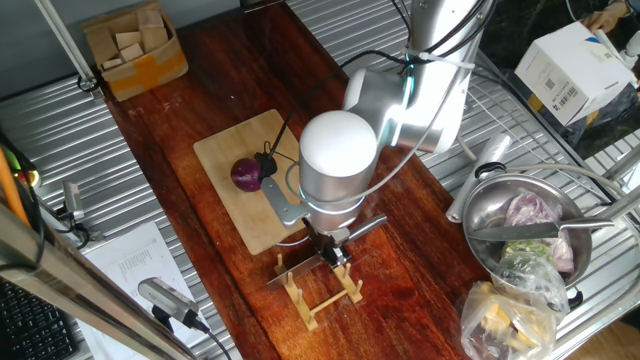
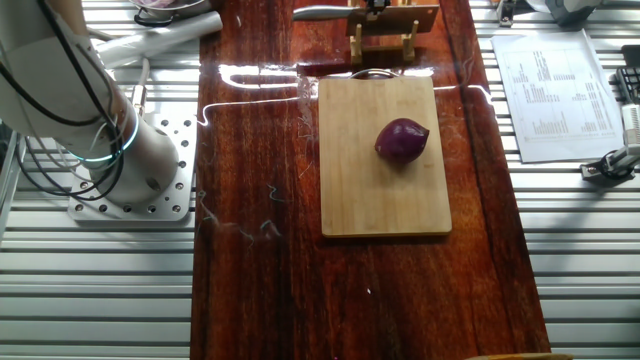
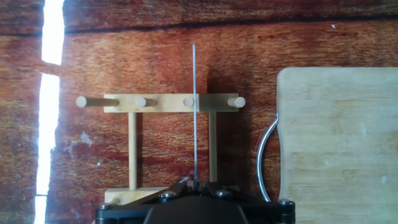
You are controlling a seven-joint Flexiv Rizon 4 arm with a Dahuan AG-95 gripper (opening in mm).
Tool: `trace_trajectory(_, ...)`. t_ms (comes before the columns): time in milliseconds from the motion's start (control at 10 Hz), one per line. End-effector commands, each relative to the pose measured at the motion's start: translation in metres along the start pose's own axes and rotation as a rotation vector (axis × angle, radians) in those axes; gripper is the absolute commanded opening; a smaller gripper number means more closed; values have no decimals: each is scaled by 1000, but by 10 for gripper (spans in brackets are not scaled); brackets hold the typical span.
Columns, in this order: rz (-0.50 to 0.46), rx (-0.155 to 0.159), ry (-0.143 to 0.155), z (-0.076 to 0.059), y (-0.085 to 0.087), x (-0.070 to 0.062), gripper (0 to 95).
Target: Chop the onions
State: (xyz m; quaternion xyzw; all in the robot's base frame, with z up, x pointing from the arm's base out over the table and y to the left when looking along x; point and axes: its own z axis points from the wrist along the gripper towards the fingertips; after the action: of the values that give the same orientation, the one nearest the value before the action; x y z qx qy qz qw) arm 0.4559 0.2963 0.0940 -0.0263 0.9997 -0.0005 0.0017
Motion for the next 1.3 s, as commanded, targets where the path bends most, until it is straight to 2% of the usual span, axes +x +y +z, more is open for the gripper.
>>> trace_trajectory(100,-10,0,-2,-6,-1,-1,0)
trace_trajectory(300,-9,-2,6,-5,-2,-5,0)
trace_trajectory(600,-16,-4,1,10,-6,-9,0)
trace_trajectory(700,-18,-4,2,11,-6,-9,0)
trace_trajectory(1000,-23,-6,2,10,-6,-9,0)
trace_trajectory(1300,-34,-10,5,-2,-10,-5,0)
